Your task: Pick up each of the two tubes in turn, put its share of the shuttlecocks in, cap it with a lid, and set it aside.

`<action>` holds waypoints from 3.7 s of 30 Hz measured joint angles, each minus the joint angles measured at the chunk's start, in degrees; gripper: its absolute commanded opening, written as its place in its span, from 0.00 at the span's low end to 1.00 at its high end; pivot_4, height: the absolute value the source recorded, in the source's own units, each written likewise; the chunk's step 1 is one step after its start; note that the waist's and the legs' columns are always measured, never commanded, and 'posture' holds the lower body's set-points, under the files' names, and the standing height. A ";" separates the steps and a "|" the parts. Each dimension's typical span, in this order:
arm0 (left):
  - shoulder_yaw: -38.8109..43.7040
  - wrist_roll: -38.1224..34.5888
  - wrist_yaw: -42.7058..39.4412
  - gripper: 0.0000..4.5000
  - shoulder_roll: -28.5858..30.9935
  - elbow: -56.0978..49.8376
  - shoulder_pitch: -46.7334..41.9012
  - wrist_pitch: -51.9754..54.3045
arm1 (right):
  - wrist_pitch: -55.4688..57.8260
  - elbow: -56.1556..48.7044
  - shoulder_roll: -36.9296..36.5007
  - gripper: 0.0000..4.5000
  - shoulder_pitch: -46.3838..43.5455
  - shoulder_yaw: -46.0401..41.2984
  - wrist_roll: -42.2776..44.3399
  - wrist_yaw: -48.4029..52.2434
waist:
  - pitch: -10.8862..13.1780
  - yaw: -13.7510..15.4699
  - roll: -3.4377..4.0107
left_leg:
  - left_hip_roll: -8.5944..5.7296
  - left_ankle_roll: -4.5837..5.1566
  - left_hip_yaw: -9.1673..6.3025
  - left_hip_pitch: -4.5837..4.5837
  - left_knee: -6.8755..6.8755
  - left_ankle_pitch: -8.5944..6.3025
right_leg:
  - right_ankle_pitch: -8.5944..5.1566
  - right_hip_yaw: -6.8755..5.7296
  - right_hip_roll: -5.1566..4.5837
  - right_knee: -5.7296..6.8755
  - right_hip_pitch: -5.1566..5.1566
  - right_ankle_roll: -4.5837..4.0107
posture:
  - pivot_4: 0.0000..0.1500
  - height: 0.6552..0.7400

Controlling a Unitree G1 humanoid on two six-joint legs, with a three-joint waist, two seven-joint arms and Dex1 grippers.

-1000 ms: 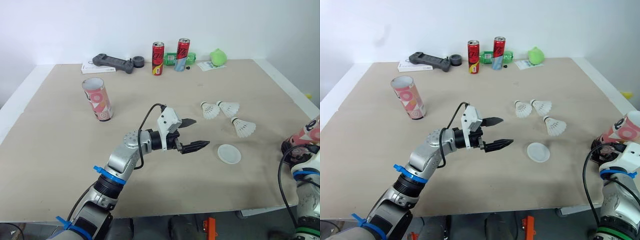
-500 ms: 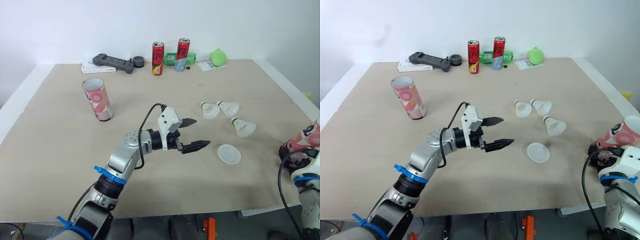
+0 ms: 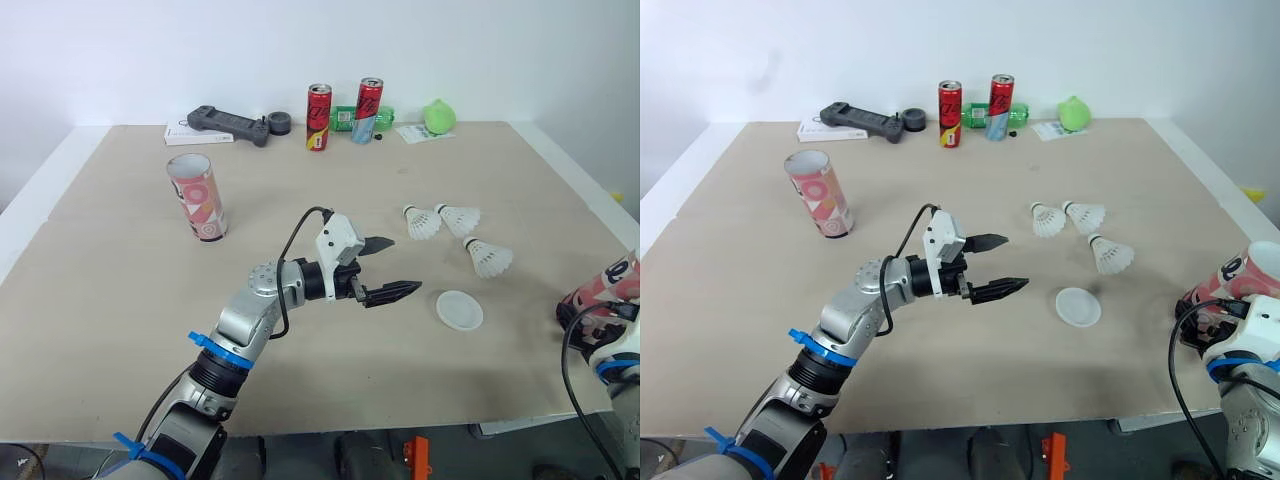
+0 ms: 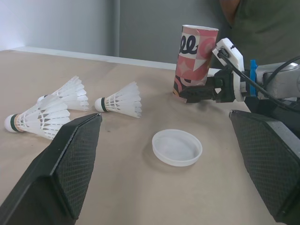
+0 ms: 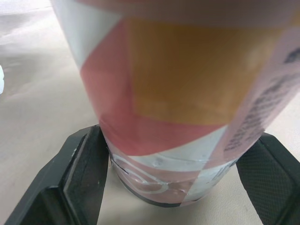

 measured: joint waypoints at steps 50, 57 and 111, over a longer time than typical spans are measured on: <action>-0.02 -0.45 0.14 1.00 -0.29 -0.95 0.15 1.11 | 3.54 -2.41 0.68 0.94 1.50 -0.07 -1.91 -1.45 | -0.18 0.21 -0.49 | -0.05 -0.12 -0.20 -0.04 -0.09 -0.21 | -0.36 -0.10 0.00 -0.03 0.11 -0.06 | 1.00 1.00; -0.03 -0.47 0.03 1.00 -0.25 -0.93 0.15 1.17 | 11.64 -4.86 -2.47 0.94 3.77 0.11 -0.75 0.86 | -0.17 0.22 -0.51 | -0.05 -0.12 -0.22 -0.04 -0.08 -0.23 | -0.38 -0.12 0.00 -0.03 0.12 -0.09 | 1.00 1.00; 23.01 12.13 35.91 1.00 6.11 -14.64 26.01 -6.72 | 5.84 -25.48 2.49 0.94 -22.57 38.05 9.65 20.08 | 0.42 1.03 -0.20 | -0.03 -0.13 -0.21 -0.28 0.01 -0.56 | -0.43 -0.13 0.01 -0.02 -0.03 0.17 | 1.00 1.00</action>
